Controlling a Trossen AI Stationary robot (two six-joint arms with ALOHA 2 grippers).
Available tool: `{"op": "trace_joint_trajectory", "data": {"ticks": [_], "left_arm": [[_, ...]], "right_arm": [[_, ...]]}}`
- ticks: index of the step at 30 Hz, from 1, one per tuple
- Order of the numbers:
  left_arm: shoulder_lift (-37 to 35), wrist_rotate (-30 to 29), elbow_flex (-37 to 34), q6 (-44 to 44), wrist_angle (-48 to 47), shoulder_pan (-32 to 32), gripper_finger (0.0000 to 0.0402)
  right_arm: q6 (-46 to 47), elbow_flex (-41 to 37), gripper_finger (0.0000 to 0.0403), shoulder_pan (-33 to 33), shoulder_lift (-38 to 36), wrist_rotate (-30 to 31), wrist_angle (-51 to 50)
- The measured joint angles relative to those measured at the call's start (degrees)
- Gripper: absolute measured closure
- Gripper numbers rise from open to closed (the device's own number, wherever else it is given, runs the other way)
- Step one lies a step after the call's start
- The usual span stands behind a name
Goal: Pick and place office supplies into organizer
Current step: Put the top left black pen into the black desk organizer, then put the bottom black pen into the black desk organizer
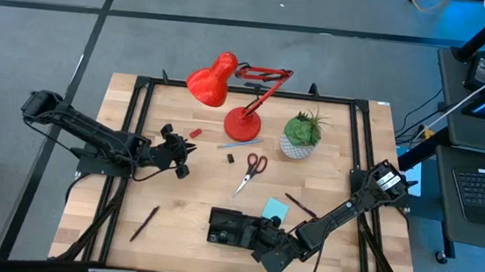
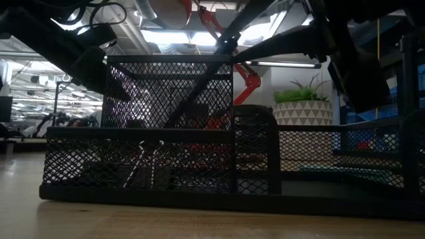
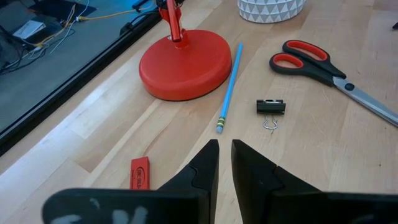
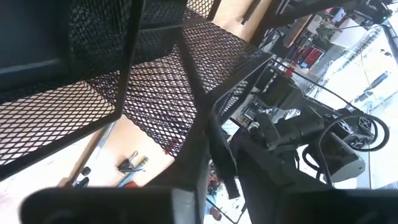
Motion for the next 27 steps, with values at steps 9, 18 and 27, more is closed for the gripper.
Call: {"op": "trace_joint_trajectory", "data": {"ticks": [9, 18, 27], "left_arm": [[0.0, 0.0, 0.0, 0.0, 0.0, 0.0, 0.0361], [0.0, 0.0, 0.0, 0.0, 0.0, 0.0, 0.0365], [0.0, 0.0, 0.0, 0.0, 0.0, 0.0, 0.0366]], "right_arm": [[0.3, 0.0, 0.0279, 0.0, 0.0, 0.1, 1.1], [12.6, -0.1, 0.0280, 0.5, -1.8, 2.1, 4.0], [34.8, 0.0, 0.0280, 0.3, -9.6, -2.3, -5.9]]}}
